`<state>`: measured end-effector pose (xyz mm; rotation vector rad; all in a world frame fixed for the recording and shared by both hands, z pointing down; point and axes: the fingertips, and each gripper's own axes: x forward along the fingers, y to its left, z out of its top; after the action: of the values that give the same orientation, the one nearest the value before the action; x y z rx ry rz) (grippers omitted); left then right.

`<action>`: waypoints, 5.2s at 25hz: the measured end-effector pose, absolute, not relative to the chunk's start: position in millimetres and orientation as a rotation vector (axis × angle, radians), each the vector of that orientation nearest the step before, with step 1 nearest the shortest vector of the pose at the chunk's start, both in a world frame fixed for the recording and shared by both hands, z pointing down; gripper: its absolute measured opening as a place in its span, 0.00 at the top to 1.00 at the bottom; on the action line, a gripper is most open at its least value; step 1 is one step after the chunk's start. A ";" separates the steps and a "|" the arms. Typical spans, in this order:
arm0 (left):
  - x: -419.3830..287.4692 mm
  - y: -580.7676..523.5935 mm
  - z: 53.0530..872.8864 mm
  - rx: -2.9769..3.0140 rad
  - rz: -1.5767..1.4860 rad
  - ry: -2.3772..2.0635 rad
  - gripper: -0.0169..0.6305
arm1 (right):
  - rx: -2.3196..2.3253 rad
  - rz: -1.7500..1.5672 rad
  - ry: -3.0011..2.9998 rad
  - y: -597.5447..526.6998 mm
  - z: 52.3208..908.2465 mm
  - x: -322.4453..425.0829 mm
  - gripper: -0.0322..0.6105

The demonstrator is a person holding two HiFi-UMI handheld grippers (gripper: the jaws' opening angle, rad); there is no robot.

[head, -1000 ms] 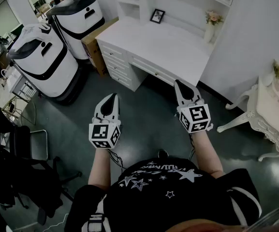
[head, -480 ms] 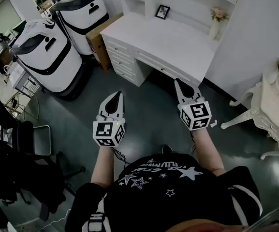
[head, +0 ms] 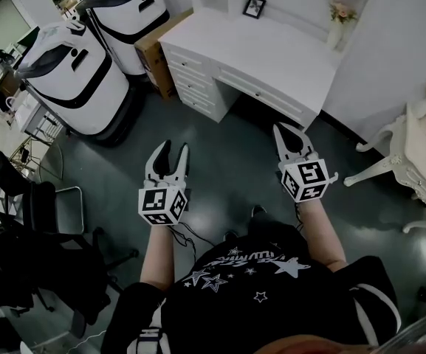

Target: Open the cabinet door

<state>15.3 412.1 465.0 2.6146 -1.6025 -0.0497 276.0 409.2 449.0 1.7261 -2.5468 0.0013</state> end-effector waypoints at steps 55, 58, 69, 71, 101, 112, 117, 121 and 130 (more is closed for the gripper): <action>136.1 -107.0 398.4 2.753 -0.130 -1.501 0.30 | 1.765 -0.016 -2.650 -122.0 402.6 379.0 0.94; 136.5 -147.9 390.9 2.795 -0.161 -1.445 0.30 | 1.812 -0.062 -2.615 -151.8 388.8 380.0 0.94; 138.1 -302.1 312.0 3.006 -0.253 -1.212 0.30 | 1.937 -0.216 -2.521 -266.3 310.2 357.5 0.94; 142.0 -323.2 294.5 3.044 -0.280 -1.161 0.30 | 1.962 -0.247 -2.512 -281.3 290.6 356.9 0.94; 224.0 -457.5 -28.0 3.473 -0.968 -0.666 0.39 | 2.198 -0.937 -2.139 -398.5 -3.7 356.9 0.94; 271.6 -469.8 -102.0 3.474 -1.083 -0.918 0.58 | 2.062 -1.191 -2.099 -394.5 -57.2 353.3 0.94; 277.1 -480.1 -108.9 3.386 -1.109 -0.982 0.65 | 2.013 -1.251 -2.096 -387.7 -57.7 356.6 0.94; 277.4 -488.2 -110.2 3.323 -1.138 -1.072 0.73 | 2.000 -1.248 -2.128 -382.4 -53.1 365.5 0.94; 279.3 -487.5 -108.5 3.282 -1.100 -1.147 0.83 | 2.000 -1.163 -2.232 -386.6 -36.0 384.8 0.94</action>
<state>279.3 -487.5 -108.5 3.2818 -1.1466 -1.1004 384.8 -386.6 -36.0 2.0005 -2.2317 -1.1629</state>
